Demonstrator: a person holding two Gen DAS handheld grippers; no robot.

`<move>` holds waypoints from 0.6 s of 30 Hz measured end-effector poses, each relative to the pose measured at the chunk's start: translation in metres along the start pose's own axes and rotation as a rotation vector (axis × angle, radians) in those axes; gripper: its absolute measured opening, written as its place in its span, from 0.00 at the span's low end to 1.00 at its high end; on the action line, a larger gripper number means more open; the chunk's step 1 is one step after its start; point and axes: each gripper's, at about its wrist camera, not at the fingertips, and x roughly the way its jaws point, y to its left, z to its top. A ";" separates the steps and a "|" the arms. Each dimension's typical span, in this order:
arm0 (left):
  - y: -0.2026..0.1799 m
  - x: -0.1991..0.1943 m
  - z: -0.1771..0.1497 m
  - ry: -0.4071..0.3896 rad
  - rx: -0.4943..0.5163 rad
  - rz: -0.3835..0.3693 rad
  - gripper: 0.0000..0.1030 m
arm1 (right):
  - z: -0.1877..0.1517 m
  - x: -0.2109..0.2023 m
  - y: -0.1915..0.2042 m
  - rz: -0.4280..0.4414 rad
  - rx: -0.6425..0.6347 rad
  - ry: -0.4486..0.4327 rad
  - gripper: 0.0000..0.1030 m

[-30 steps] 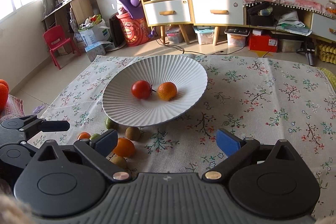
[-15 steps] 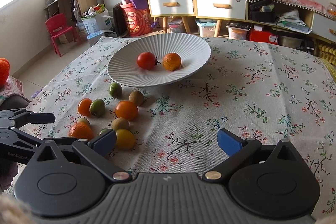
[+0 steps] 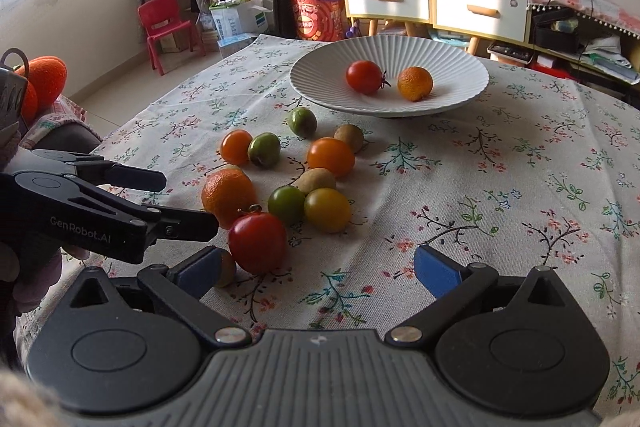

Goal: Organize fruits
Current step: 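Withdraw both tools from the plate back toward the fruit cluster, then grasp a small red tomato with the right tool while the left tool grasps a mandarin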

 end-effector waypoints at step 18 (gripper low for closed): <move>0.001 0.003 0.004 0.007 -0.095 -0.149 0.33 | 0.006 0.009 0.019 0.103 0.046 0.012 0.62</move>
